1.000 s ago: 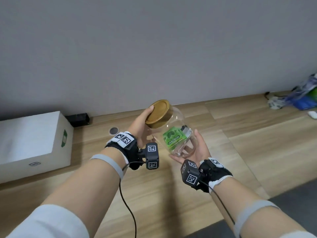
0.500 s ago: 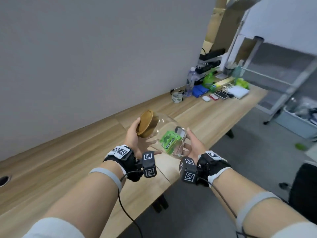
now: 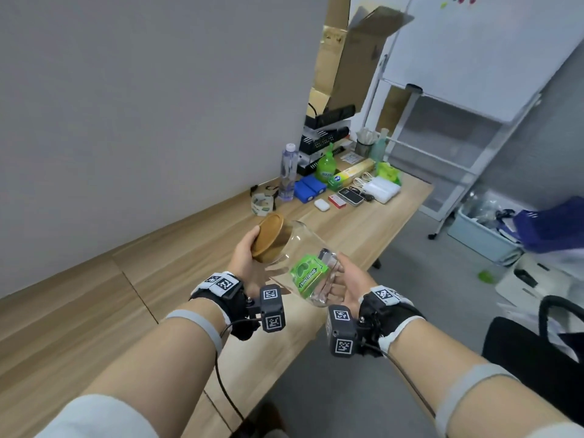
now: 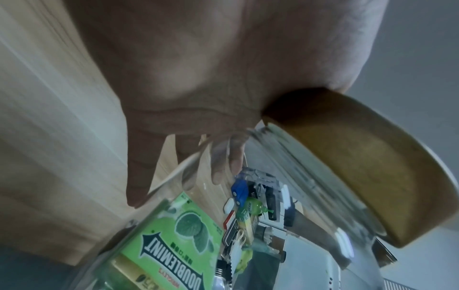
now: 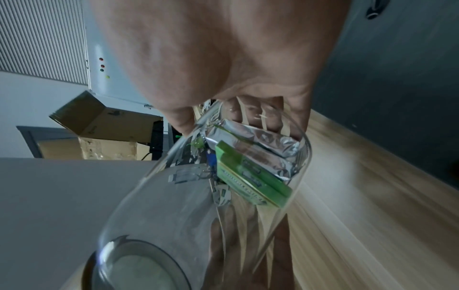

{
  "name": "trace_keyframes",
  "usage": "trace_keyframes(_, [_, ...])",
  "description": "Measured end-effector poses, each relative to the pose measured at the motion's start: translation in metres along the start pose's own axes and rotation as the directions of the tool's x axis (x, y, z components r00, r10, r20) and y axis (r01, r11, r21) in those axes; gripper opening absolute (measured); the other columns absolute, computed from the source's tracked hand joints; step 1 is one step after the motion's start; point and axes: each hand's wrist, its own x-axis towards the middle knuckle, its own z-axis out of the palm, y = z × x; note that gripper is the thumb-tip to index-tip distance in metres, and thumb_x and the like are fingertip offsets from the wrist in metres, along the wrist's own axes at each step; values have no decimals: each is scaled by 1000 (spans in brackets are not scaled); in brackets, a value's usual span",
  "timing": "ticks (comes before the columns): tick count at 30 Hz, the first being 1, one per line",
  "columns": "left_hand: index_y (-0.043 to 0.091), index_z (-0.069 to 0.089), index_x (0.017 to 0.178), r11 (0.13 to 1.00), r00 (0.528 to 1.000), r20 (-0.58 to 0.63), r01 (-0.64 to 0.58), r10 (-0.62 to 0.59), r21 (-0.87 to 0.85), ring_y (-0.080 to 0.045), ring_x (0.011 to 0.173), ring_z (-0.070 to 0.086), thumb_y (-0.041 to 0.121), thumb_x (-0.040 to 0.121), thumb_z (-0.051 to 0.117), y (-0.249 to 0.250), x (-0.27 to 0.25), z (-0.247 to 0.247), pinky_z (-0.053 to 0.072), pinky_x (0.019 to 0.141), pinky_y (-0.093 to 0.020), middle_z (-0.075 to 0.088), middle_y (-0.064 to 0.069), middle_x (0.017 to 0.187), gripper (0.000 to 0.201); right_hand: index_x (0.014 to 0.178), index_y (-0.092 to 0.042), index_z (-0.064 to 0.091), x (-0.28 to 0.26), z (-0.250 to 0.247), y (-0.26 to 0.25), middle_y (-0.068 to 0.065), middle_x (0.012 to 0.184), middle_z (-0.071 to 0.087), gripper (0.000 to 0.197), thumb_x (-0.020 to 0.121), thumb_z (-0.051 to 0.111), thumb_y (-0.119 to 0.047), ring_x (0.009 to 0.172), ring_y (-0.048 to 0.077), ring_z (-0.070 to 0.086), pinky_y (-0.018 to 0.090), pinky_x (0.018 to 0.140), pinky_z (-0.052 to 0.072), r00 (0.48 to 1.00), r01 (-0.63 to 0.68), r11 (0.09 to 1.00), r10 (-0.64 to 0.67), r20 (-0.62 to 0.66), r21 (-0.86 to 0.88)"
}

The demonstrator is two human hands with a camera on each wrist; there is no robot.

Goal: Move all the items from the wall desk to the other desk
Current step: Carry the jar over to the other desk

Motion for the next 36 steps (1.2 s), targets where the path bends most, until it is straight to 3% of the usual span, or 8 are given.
trace_keyframes(5, [12, 63, 127, 989, 989, -38, 141, -143, -48, -46, 116, 55, 67, 83, 55, 18, 76, -4, 42, 91, -73, 63, -18, 115, 70, 121, -10, 60, 81, 6, -48, 19, 115, 67, 52, 94, 53, -54, 96, 32, 68, 35, 59, 57, 998, -68, 992, 68, -4, -106])
trace_keyframes(10, [14, 61, 124, 962, 965, -73, 242, -252, -124, -50, 115, 52, 71, 79, 58, 34, 130, -5, 39, 88, -78, 53, -23, 127, 73, 123, -14, 62, 146, 15, -72, 18, 119, 66, 53, 93, 52, -56, 99, 33, 66, 39, 69, 58, 992, -126, 979, 127, -2, -159])
trace_keyframes(12, [11, 65, 121, 964, 968, -79, 228, -240, -137, -44, 105, 57, 71, 81, 57, 35, 147, -2, 38, 94, -74, 59, -22, 117, 73, 118, -15, 63, 164, 15, -81, 18, 118, 67, 46, 95, 51, -53, 93, 31, 67, 38, 66, 58, 988, -150, 972, 154, 8, -178])
trace_keyframes(17, [13, 66, 123, 982, 971, -157, 168, -180, -92, -39, 107, 61, 75, 76, 59, 40, 191, 10, 37, 102, -67, 67, -21, 122, 78, 103, -18, 68, 221, 15, -110, 18, 110, 70, 36, 95, 52, -49, 105, 36, 67, 59, 91, 53, 985, -148, 949, 166, 42, -278])
trace_keyframes(24, [24, 56, 129, 998, 896, -442, 29, -51, -57, -35, 121, 50, 70, 78, 62, 44, 252, 52, 47, 88, -69, 56, -10, 129, 69, 102, -26, 64, 308, 8, -157, 13, 112, 66, 25, 90, 53, -45, 105, 34, 63, 55, 92, 53, 945, -169, 929, 248, 214, -329])
trace_keyframes(29, [27, 60, 119, 995, 817, -577, -62, 9, -72, -33, 117, 58, 70, 79, 61, 49, 288, 80, 47, 94, -66, 61, -6, 127, 59, 122, -17, 59, 358, 7, -190, 8, 121, 60, 45, 89, 57, -47, 118, 34, 60, 47, 92, 55, 915, -146, 912, 271, 298, -382])
trace_keyframes(33, [27, 61, 124, 998, 766, -643, -59, 30, -23, -29, 120, 57, 80, 68, 63, 57, 311, 92, 52, 91, -61, 61, -2, 130, 77, 108, -29, 63, 383, 12, -206, 9, 130, 59, 16, 96, 53, -33, 113, 30, 60, 43, 84, 56, 874, -159, 905, 315, 370, -395])
trace_keyframes(36, [31, 58, 127, 999, 734, -678, -23, 41, 35, -32, 119, 58, 84, 62, 63, 65, 322, 98, 55, 86, -57, 60, -5, 129, 84, 121, -17, 61, 397, 15, -208, 13, 136, 58, 39, 90, 61, -41, 124, 34, 57, 43, 92, 53, 881, -188, 915, 318, 351, -358])
